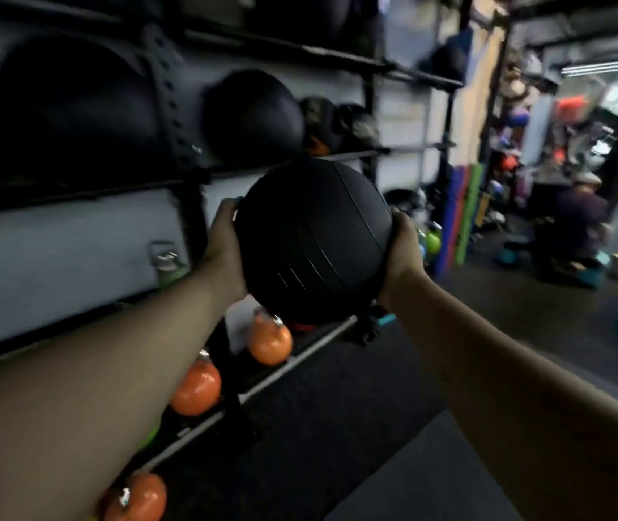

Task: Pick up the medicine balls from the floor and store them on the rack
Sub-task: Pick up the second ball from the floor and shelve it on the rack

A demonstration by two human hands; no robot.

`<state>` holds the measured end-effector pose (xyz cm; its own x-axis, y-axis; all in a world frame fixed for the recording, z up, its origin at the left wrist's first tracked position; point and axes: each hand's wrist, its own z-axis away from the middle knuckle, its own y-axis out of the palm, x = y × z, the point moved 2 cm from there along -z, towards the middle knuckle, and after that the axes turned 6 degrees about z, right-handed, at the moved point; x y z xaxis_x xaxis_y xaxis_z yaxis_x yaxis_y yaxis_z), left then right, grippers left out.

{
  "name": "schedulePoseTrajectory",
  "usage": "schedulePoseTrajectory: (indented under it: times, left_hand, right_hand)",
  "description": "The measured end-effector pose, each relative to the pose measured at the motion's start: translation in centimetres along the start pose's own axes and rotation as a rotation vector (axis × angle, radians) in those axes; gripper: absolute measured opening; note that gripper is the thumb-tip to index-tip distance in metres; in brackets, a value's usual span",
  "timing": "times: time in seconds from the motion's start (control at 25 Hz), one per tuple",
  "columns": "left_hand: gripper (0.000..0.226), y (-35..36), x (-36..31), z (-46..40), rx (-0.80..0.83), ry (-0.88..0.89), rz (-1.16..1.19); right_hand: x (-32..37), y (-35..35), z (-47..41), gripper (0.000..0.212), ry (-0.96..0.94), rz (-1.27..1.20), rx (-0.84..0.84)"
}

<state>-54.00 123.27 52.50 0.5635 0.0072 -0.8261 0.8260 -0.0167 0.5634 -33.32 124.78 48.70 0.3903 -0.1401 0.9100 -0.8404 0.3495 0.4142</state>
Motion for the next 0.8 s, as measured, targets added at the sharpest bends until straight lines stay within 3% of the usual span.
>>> schedulePoseTrajectory:
  times: [0.28,0.52,0.8]
  left_hand:
    - [0.043,-8.8,-20.5,1.3,-0.217,0.444,-0.066]
    - [0.045,-12.8,-32.8,0.2,-0.338,0.657,-0.08]
    - [0.05,-10.3,-45.1,-8.7,-0.327,0.951,-0.159]
  right_hand:
    - [2.3,26.1,1.8,0.05,0.019,-0.152,0.562]
    - [4.5,41.6,2.5,0.05,0.013,-0.216,0.755]
    - [13.0,55.0,-3.7,0.046,-0.155,-0.333,0.943]
